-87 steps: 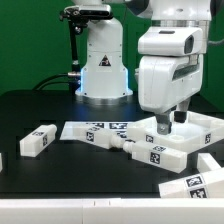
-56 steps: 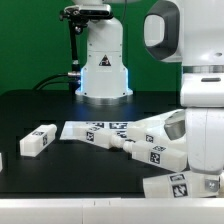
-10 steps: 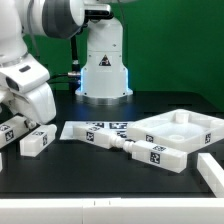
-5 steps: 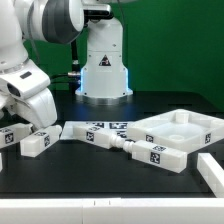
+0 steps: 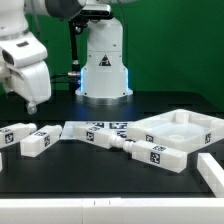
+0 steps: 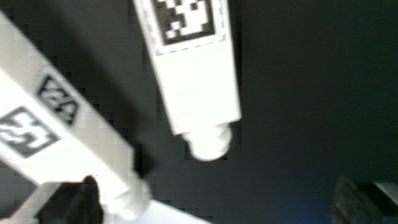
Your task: Assemble desk
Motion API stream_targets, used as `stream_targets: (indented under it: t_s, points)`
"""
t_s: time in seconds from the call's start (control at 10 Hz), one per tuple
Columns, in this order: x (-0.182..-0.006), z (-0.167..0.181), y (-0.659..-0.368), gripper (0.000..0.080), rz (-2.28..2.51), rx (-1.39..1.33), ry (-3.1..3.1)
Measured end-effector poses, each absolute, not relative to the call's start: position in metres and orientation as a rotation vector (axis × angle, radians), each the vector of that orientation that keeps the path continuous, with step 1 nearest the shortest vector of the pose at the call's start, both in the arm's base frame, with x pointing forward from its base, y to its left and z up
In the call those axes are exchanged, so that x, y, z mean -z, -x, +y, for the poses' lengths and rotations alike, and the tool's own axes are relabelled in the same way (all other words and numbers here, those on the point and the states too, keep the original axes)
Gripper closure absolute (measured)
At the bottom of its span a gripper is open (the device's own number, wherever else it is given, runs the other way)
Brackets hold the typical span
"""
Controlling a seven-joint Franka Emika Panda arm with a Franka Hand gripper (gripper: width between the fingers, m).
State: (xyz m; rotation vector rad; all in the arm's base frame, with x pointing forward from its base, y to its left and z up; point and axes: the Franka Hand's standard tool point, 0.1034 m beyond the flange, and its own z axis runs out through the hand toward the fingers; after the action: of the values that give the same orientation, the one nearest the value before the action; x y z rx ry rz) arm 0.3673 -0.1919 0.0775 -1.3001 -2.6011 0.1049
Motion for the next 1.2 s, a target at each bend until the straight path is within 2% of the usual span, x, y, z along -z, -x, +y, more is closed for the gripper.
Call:
stream_targets:
  t_s: [0.2, 0.3, 0.7, 0.9, 1.1, 1.2]
  points:
    - [-0.094, -0.165, -0.399, 0.0150, -2.568, -0.114, 1.452]
    - [-0.097, -0.154, -0.409, 0.0150, -2.533, -0.119, 1.549]
    - [-0.094, -0.153, -0.406, 0.0150, -2.498, -0.117, 1.592]
    - [-0.083, -0.131, -0.395, 0.0150, -2.271, -0.095, 1.877]
    - [-0.085, -0.118, -0.401, 0.0150, -2.171, -0.100, 1.982]
    - [-0.086, -0.125, -0.397, 0.0150, -2.170, -0.106, 1.953]
